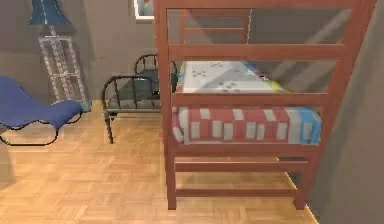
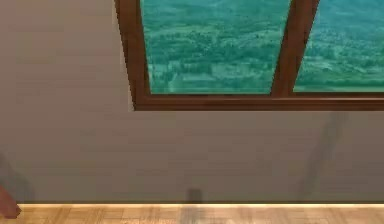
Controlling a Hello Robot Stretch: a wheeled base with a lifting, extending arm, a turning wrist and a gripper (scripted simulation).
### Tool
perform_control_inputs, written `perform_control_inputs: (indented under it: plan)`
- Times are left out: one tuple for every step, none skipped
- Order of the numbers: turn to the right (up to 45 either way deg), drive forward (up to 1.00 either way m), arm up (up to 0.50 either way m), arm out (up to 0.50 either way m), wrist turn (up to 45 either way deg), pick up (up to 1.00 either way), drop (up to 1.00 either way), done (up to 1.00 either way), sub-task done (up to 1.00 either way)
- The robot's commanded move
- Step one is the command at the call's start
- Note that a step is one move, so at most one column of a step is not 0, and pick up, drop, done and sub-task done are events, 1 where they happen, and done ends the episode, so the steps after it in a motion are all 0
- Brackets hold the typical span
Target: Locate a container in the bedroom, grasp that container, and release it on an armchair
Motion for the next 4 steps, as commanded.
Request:
perform_control_inputs:
  plan:
    - [-45.0, 0.00, 0.00, 0.00, 0.0, 0.00, 0.00, 0.00, 0.00]
    - [-45.0, 0.00, 0.00, 0.00, 0.0, 0.00, 0.00, 0.00, 0.00]
    - [-30.0, 0.00, 0.00, 0.00, 0.0, 0.00, 0.00, 0.00, 0.00]
    - [0.0, 1.00, 0.00, 0.00, 0.0, 0.00, 0.00, 0.00, 0.00]
